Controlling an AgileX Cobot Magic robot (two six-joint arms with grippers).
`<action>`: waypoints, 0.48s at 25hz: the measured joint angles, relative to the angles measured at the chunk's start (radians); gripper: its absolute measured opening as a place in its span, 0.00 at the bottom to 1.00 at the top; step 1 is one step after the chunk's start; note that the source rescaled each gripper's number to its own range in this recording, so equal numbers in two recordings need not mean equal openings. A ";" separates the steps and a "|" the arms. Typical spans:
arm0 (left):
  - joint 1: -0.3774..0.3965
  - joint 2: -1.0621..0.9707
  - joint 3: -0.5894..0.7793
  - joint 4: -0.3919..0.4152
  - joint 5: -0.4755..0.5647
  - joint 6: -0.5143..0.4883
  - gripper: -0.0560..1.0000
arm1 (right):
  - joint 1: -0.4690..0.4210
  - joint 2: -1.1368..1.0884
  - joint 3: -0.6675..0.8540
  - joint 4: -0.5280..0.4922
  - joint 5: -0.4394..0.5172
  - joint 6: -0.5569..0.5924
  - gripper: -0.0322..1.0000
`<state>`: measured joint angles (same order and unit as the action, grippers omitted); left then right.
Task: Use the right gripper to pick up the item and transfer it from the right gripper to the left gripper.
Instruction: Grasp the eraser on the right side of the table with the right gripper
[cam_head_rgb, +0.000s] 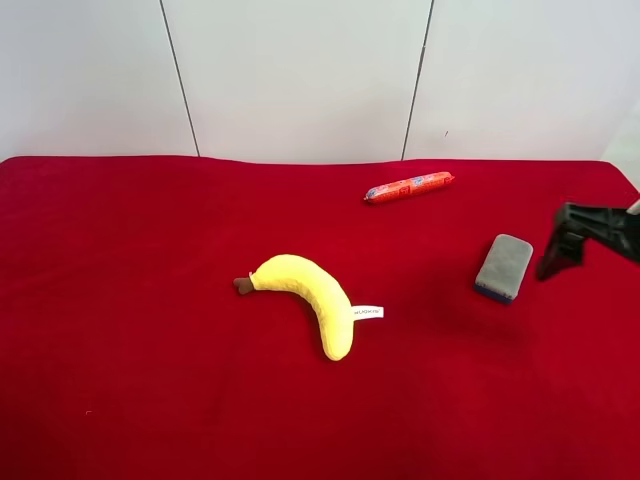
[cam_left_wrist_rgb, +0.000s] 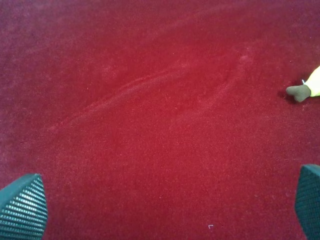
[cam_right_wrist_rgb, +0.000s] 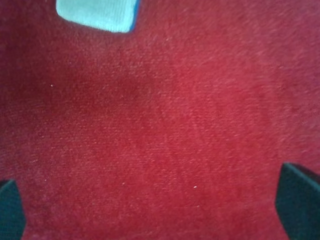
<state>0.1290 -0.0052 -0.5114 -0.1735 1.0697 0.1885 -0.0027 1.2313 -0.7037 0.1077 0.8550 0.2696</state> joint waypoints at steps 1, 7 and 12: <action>0.000 0.000 0.000 0.000 0.000 0.000 1.00 | 0.000 0.019 -0.003 0.007 -0.003 0.003 1.00; 0.000 0.000 0.000 0.000 0.000 0.000 1.00 | 0.000 0.088 -0.004 0.137 -0.115 0.165 1.00; 0.000 0.000 0.000 0.000 0.000 0.000 1.00 | 0.000 0.114 -0.004 0.046 -0.139 0.401 1.00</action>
<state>0.1290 -0.0052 -0.5114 -0.1735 1.0697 0.1882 -0.0027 1.3450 -0.7080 0.1532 0.7164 0.6709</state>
